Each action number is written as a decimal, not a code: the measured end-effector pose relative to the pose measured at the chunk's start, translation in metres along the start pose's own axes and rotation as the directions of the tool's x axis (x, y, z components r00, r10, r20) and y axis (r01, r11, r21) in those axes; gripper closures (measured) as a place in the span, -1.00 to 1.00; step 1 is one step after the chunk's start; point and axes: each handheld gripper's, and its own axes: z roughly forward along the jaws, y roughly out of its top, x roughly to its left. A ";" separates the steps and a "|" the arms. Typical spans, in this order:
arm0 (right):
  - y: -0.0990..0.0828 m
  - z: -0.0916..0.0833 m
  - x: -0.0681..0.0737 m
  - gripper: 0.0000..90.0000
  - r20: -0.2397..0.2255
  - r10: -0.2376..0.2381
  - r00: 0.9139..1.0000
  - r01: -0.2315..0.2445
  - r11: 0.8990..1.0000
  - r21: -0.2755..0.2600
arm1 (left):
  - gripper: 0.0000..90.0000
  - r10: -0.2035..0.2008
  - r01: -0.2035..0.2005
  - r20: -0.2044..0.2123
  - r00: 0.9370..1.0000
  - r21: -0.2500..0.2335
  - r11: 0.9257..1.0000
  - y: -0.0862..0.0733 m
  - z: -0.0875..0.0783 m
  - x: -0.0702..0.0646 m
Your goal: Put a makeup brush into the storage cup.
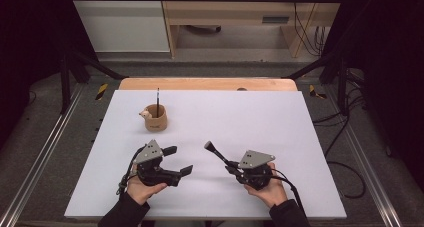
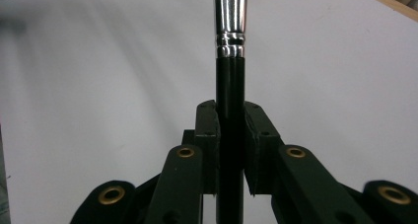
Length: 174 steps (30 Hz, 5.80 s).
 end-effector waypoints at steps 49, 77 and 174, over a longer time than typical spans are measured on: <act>0.012 0.001 0.009 0.76 -0.010 0.107 0.994 -0.107 0.982 -0.156 | -0.66 -0.083 0.096 0.116 0.990 -0.112 0.989 0.021 0.030 -0.017; 0.022 0.008 0.016 0.76 -0.026 0.123 0.992 -0.126 0.972 -0.199 | -0.26 -0.101 0.120 0.124 0.987 -0.155 0.981 0.028 0.040 -0.022; 0.003 -0.026 -0.023 -0.57 0.133 0.335 0.933 -0.303 0.928 -0.215 | 0.71 -0.144 0.137 -0.035 0.989 -0.167 0.976 0.026 -0.020 0.014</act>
